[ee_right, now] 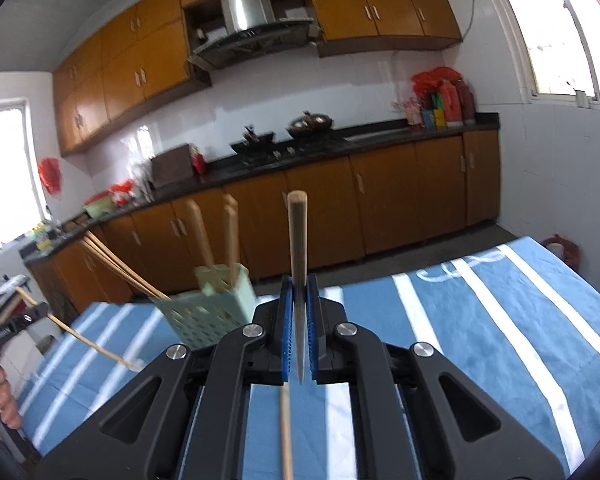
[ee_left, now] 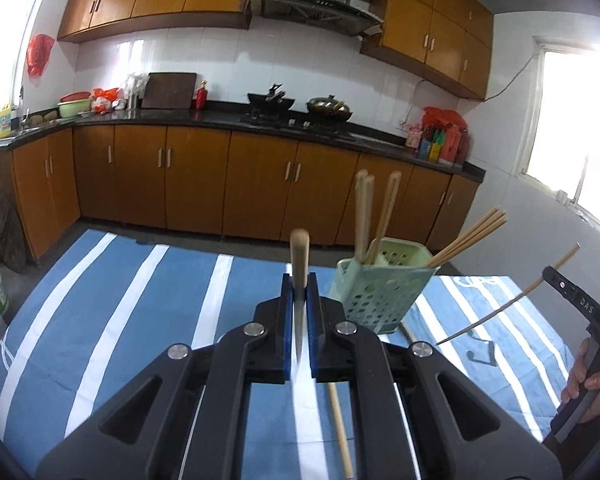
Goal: Organize utensils
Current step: 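Raise both held chopsticks upright over the green holder with both tools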
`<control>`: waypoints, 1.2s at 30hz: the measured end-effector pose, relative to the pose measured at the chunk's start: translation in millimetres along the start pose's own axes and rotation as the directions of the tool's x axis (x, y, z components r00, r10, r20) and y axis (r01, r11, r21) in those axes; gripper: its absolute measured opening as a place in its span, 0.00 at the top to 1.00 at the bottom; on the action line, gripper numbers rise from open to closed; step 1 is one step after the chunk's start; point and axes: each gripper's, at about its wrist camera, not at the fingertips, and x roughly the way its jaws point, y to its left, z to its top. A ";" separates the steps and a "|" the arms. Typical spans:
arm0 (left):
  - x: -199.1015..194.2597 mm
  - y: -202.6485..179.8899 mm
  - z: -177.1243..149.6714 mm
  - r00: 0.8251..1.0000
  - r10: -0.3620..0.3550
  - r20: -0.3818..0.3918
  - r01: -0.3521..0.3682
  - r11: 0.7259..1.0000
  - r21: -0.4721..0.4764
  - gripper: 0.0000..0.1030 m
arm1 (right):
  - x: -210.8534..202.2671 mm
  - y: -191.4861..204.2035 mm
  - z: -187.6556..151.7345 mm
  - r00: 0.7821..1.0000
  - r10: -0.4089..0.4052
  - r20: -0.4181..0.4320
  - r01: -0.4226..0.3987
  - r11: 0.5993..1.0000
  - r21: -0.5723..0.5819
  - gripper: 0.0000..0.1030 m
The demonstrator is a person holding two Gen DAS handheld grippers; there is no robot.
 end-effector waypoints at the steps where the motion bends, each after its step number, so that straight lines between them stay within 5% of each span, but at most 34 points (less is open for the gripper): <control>1: -4.3 -2.6 3.2 1.000 -0.011 0.009 0.011 1.000 0.003 0.93 | -2.3 3.1 5.0 1.000 0.020 0.012 -0.020 1.000 0.003 0.93; 10: -32.8 -45.8 44.6 0.984 -0.090 0.154 0.081 0.995 0.061 0.93 | -25.8 44.0 48.8 0.968 0.193 0.157 -0.190 0.981 -0.036 0.93; 23: -15.5 -83.7 103.0 0.909 -0.034 0.415 0.067 0.996 -0.064 0.93 | 12.6 69.3 63.9 0.956 0.143 0.256 -0.125 0.988 -0.085 0.93; 30: 28.3 -87.3 91.8 0.931 0.003 0.365 0.020 0.998 -0.061 0.93 | 31.8 73.4 62.9 0.953 0.127 0.273 -0.111 0.991 -0.073 0.93; 36: 50.8 -81.1 77.2 0.954 0.006 0.301 0.013 0.998 -0.062 0.93 | 50.8 75.9 42.5 0.973 0.113 0.201 -0.094 0.990 -0.102 0.93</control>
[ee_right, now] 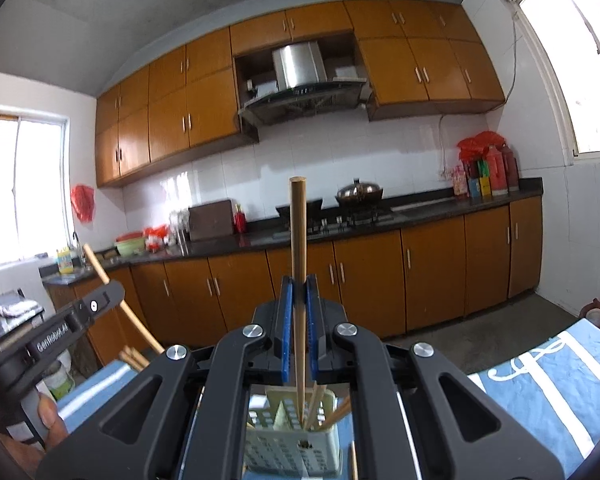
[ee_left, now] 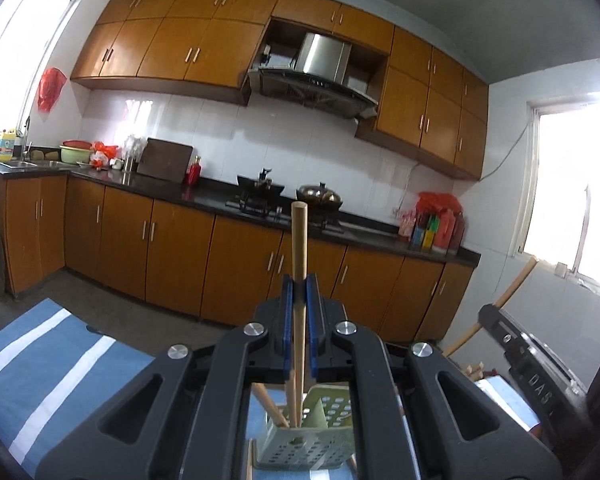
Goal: Organize utensils
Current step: 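Raise both held chopsticks upright over the green holder with both tools, then open both tools to drop the chopsticks into the holder, then lower the right tool onto a chopstick and close while the left tool grasps the last one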
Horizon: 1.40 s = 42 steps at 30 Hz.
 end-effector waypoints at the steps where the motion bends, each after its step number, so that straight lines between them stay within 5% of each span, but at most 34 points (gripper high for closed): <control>1: 1.2 0.8 -2.2 1.000 -0.001 -0.010 0.001 1.000 0.002 0.93 | 1.3 0.2 -2.1 1.000 -0.001 -0.012 0.001 1.000 -0.003 0.93; 6: 0.8 4.9 -7.4 0.999 -0.008 -0.034 0.008 1.000 -0.005 0.93 | -0.4 -2.1 -9.9 0.998 0.006 -0.061 -0.005 1.000 0.012 0.89; 9: -5.8 7.1 -5.5 1.000 -0.011 -0.028 0.010 1.000 -0.015 0.93 | -5.0 -4.6 -6.5 0.998 0.004 -0.059 -0.003 1.000 0.021 0.72; 11: -14.5 10.6 -2.3 1.000 -0.016 -0.018 0.016 1.000 -0.025 0.92 | -14.3 -4.5 -2.7 0.999 0.004 -0.046 -0.003 1.000 0.020 0.72; 19: -64.3 43.5 -21.9 0.998 0.021 -0.055 -0.022 1.000 -0.014 0.73 | -60.8 -26.7 -23.6 0.993 -0.071 -0.096 0.069 0.997 -0.029 0.66; 23: -59.6 69.6 -71.2 0.972 0.073 -0.222 -0.068 0.997 0.031 0.73 | -56.5 -44.4 -75.9 0.948 -0.122 -0.294 0.109 0.992 -0.061 0.65; 26: -45.5 84.3 -114.9 0.920 0.070 -0.385 -0.063 0.998 0.029 0.73 | -42.5 -55.0 -118.7 0.877 -0.106 -0.469 0.105 0.994 -0.028 0.65; 29: -36.0 84.6 -141.9 0.882 0.054 -0.468 -0.042 0.998 0.038 0.73 | -29.2 -53.4 -152.2 0.803 -0.070 -0.592 0.088 0.996 0.001 0.66; 34: -19.8 75.8 -172.1 0.825 0.011 -0.565 0.005 1.000 0.026 0.73 | -12.7 -38.4 -186.9 0.717 -0.068 -0.693 0.079 0.997 -0.016 0.68; 38: -13.3 64.8 -180.6 0.805 -0.002 -0.594 0.022 0.999 0.026 0.73 | -8.4 -34.7 -197.4 0.697 -0.084 -0.712 0.078 0.996 -0.042 0.73; 42: -7.6 59.5 -189.3 0.785 -0.004 -0.619 0.034 0.999 0.037 0.73 | -5.4 -30.8 -198.5 0.700 -0.112 -0.705 0.075 0.994 -0.084 0.74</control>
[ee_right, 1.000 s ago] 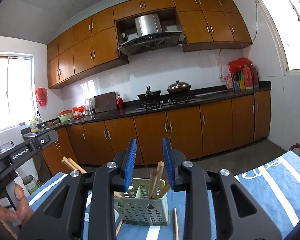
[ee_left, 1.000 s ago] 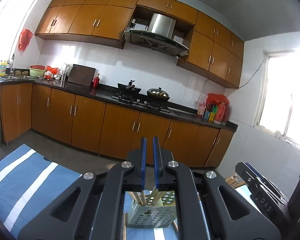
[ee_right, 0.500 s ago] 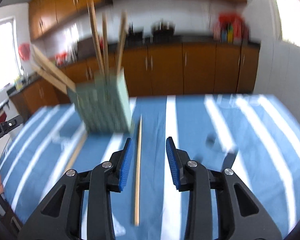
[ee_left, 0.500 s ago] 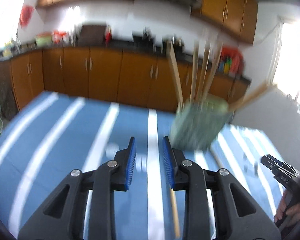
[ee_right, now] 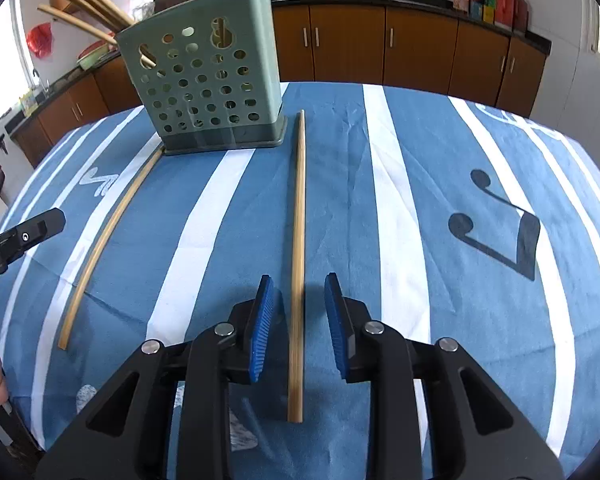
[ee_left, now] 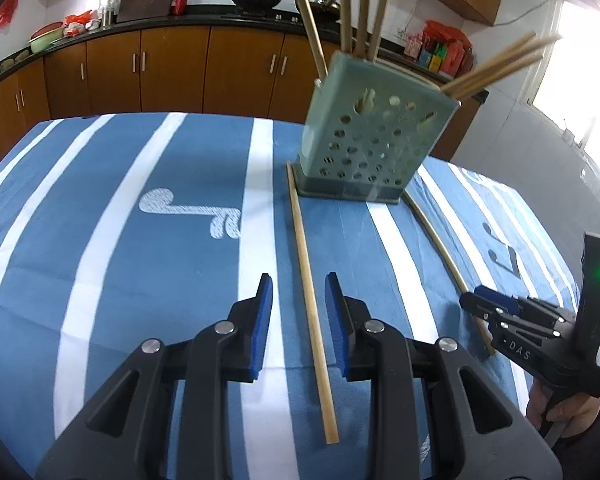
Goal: Organize utensils
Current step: 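Lower the right tool onto a chopstick and close while the left tool grasps the last one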
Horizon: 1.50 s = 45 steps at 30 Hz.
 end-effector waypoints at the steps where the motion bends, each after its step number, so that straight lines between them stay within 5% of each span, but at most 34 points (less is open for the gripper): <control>1: 1.5 -1.1 -1.1 1.000 0.001 -0.006 -0.001 1.000 0.004 0.73 | 1.3 1.5 0.4 1.000 -0.007 0.002 0.007 1.000 -0.007 0.75; 11: 25.7 -19.7 -10.8 0.995 0.056 -0.084 -0.048 0.995 0.089 0.73 | 5.4 2.6 4.2 1.000 -0.024 0.011 0.024 1.000 -0.020 0.77; 15: 34.4 -24.1 -15.0 0.989 0.119 -0.086 -0.108 0.986 0.128 0.88 | 5.6 2.7 3.8 0.999 -0.035 0.016 0.035 0.999 -0.028 0.84; 17: 35.1 -22.9 -14.9 0.987 0.135 -0.082 -0.123 0.984 0.130 0.91 | 5.7 1.5 4.1 0.999 -0.038 0.019 0.038 0.999 -0.028 0.93; 20: 34.8 -13.4 -12.0 0.985 0.153 -0.081 -0.144 0.984 0.106 0.92 | 6.6 -2.6 5.8 0.998 -0.053 0.023 0.053 0.998 -0.017 0.93; 28: 35.8 32.1 3.9 0.969 0.237 -0.072 -0.234 0.971 0.044 0.92 | 12.0 -29.4 15.5 0.993 -0.114 0.033 0.112 0.993 0.048 0.93; 45: 43.2 49.2 16.1 0.973 0.221 -0.059 -0.219 0.975 0.045 0.74 | 23.0 -38.7 28.8 0.990 -0.136 0.033 0.134 0.989 0.061 0.92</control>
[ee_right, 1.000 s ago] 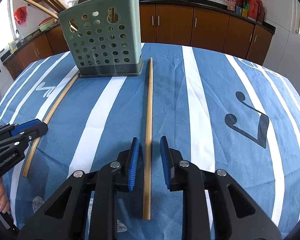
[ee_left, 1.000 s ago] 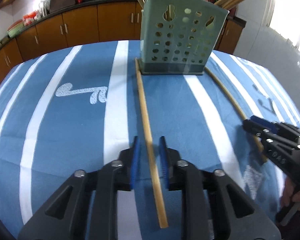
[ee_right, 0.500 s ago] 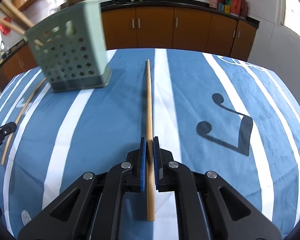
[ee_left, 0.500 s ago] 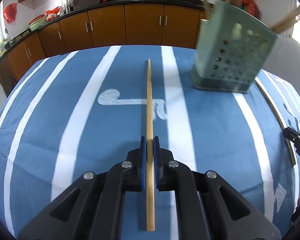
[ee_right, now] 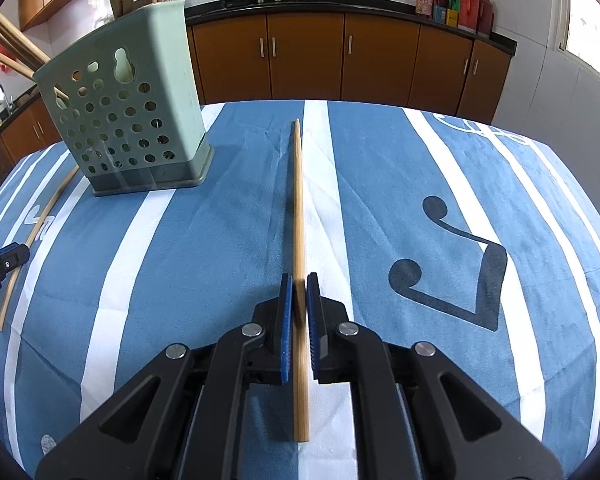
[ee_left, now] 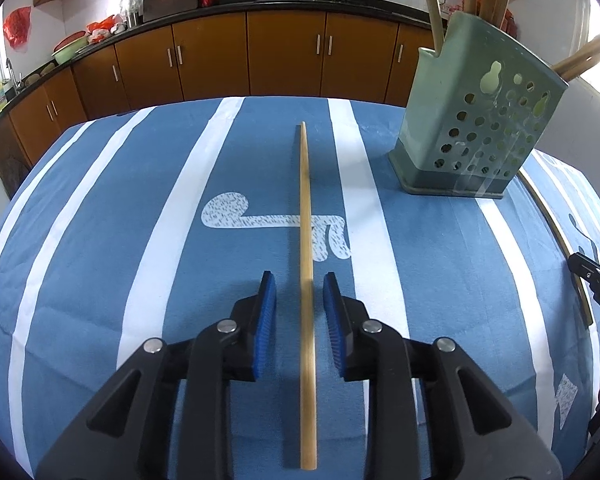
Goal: Organize utensils
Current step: 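Lower the right tool onto a chopstick and close while the left tool grasps the last one, then lift both held chopsticks upright over the green holder with both tools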
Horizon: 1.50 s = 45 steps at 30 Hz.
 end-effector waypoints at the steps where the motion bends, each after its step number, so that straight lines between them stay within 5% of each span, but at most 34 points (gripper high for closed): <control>1: 1.1 -0.3 0.1 1.000 0.004 0.000 -0.004 1.000 0.000 0.74 | -0.2 0.0 -0.1 1.000 -0.001 0.000 0.001 1.000 -0.001 0.91; 12: 1.5 0.6 -0.5 1.000 0.005 0.000 -0.005 1.000 -0.007 0.74 | -1.1 -4.4 -1.1 1.000 -0.015 0.001 0.015 1.000 0.019 0.82; 35: -2.5 -0.5 -6.0 1.000 -0.007 0.000 0.007 1.000 -0.004 0.71 | -4.0 -7.2 -5.4 1.000 0.004 0.001 -0.004 1.000 0.023 0.82; 38: -8.4 -2.1 -13.4 1.000 -0.009 0.000 0.009 1.000 0.008 0.75 | -7.5 -8.6 -10.4 1.000 0.020 0.001 -0.020 0.999 0.029 0.87; 41: -12.0 -4.3 -17.4 1.000 -0.006 -0.004 0.006 1.000 0.027 0.92 | -8.5 -10.3 -12.2 1.000 0.023 0.003 -0.023 0.999 0.040 0.93; 45: -18.7 0.4 -18.2 0.999 -0.031 -0.017 0.031 0.999 0.008 0.92 | -19.5 -13.3 -15.0 0.999 0.028 0.034 -0.030 0.998 0.054 0.93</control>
